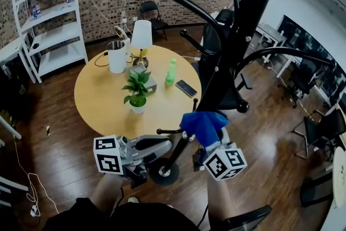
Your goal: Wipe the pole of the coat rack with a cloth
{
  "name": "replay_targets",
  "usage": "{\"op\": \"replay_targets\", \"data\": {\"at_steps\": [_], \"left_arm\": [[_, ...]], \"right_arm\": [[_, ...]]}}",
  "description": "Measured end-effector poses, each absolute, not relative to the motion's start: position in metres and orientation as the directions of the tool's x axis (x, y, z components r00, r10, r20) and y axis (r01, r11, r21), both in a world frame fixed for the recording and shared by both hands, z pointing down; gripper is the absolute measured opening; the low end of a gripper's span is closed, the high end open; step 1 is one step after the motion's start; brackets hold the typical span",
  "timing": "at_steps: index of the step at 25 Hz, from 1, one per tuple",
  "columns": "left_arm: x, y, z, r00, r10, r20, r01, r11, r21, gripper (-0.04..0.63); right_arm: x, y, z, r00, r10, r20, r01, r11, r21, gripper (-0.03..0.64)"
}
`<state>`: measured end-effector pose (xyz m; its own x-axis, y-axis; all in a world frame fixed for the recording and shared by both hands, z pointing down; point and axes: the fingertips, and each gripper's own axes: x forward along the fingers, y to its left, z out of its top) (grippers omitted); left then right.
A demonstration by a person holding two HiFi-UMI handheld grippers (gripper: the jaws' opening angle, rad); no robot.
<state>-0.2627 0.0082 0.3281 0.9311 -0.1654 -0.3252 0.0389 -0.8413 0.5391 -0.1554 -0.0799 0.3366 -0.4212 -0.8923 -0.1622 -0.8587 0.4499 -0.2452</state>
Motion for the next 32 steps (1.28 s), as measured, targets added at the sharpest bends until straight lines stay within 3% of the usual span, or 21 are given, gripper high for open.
{"op": "replay_targets", "data": {"at_steps": [7, 17, 21, 32], "left_arm": [[-0.254, 0.016, 0.345, 0.942, -0.173, -0.287, 0.027, -0.814, 0.580, 0.003], [-0.247, 0.030, 0.364, 0.937, -0.248, -0.245, -0.056, -0.801, 0.595, 0.003], [-0.249, 0.034, 0.366, 0.922, -0.299, -0.244, -0.100, -0.796, 0.597, 0.003], [-0.261, 0.047, 0.341, 0.874, -0.393, -0.285, -0.193, -0.821, 0.538, 0.003]], "right_arm": [[-0.158, -0.082, 0.465, -0.400, -0.910, 0.109, -0.883, 0.351, -0.311, 0.025], [-0.162, -0.082, 0.495, -0.449, -0.881, 0.150, -0.853, 0.373, -0.364, 0.025], [-0.164, -0.080, 0.447, -0.489, -0.871, 0.044, -0.824, 0.445, -0.350, 0.025], [-0.160, -0.072, 0.198, -0.555, -0.730, -0.399, -0.743, 0.650, -0.156, 0.025]]}}
